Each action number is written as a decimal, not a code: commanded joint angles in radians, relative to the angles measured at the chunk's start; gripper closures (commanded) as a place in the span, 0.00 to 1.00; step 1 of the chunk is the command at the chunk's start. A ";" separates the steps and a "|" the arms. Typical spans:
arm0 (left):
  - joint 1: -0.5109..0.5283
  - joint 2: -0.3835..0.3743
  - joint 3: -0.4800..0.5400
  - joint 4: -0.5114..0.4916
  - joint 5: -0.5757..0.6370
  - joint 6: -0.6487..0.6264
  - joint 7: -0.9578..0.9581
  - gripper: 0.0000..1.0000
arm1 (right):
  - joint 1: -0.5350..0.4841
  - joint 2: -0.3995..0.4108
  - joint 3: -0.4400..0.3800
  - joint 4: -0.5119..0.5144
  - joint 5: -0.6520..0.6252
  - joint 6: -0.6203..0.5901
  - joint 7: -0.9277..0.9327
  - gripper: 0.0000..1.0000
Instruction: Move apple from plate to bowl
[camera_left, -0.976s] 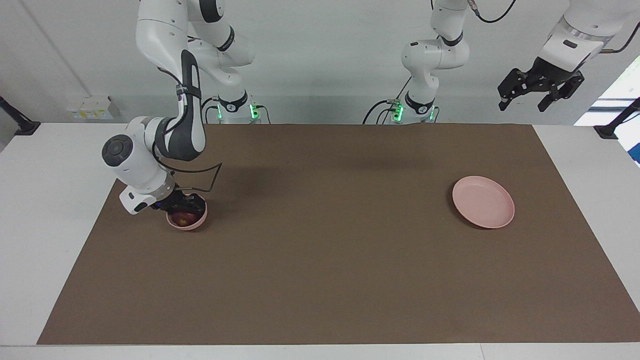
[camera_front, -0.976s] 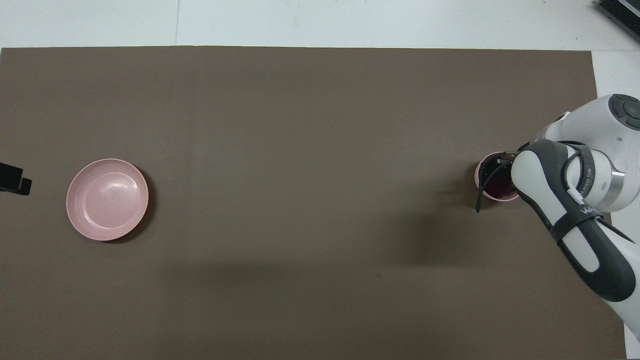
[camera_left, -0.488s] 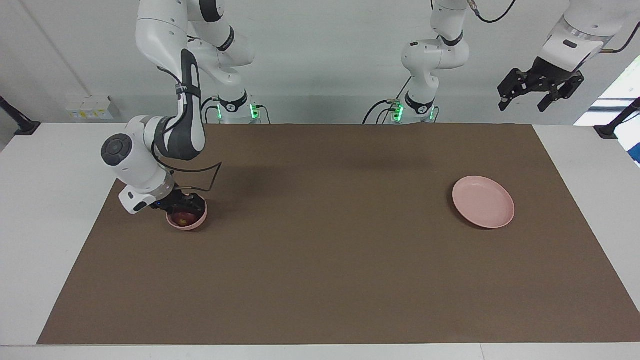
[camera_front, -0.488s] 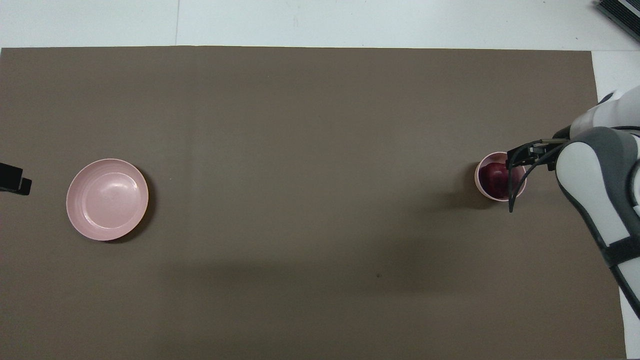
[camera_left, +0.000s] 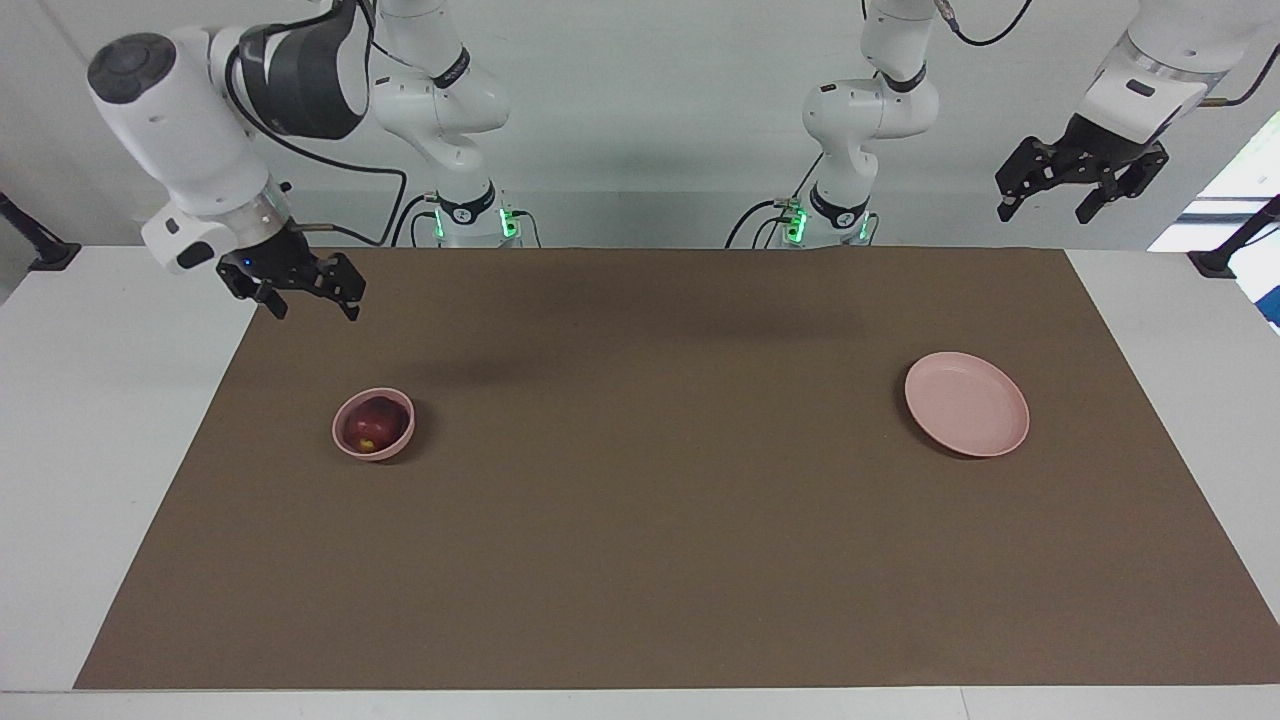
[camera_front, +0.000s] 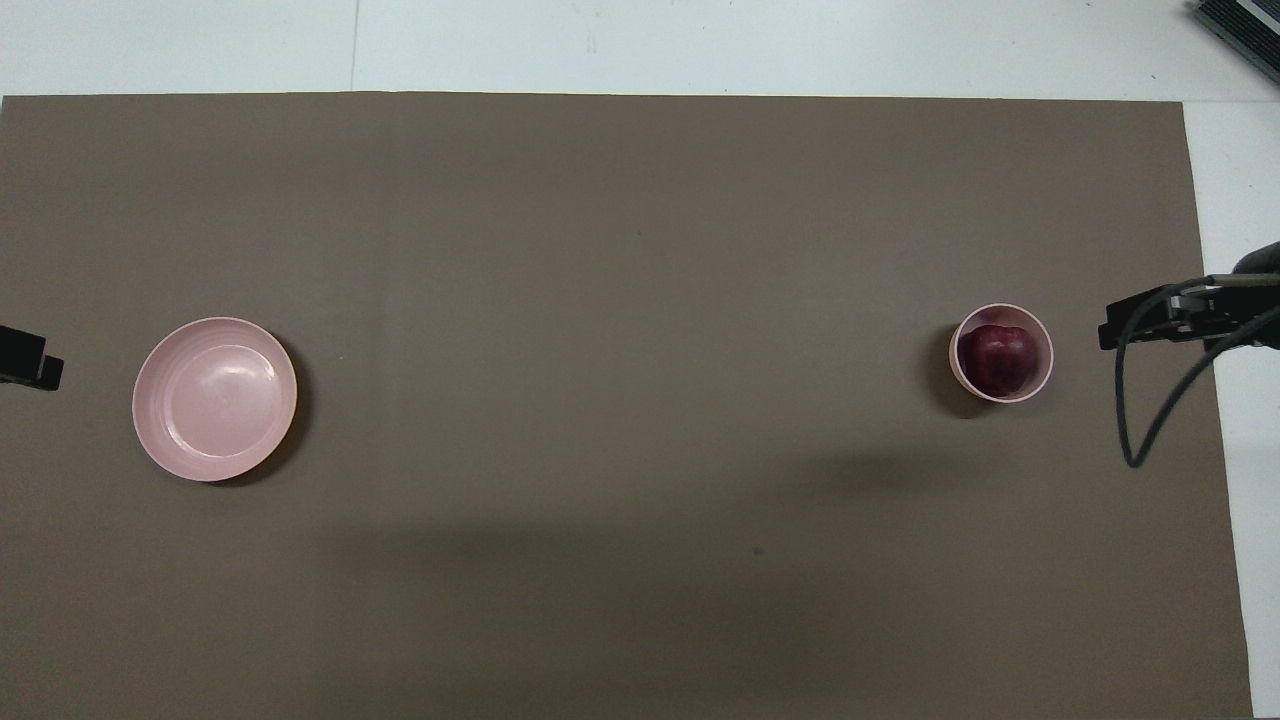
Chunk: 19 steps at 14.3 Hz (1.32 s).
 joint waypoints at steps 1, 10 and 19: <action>0.009 -0.023 -0.002 -0.026 0.001 0.003 0.009 0.00 | -0.005 0.017 0.009 0.104 -0.009 -0.099 0.055 0.00; 0.009 -0.023 -0.002 -0.026 0.001 0.003 0.009 0.00 | -0.018 -0.138 0.005 0.035 -0.008 -0.167 0.043 0.00; 0.009 -0.023 -0.002 -0.026 0.001 0.003 0.009 0.00 | 0.047 -0.144 0.006 0.058 -0.071 -0.173 0.008 0.00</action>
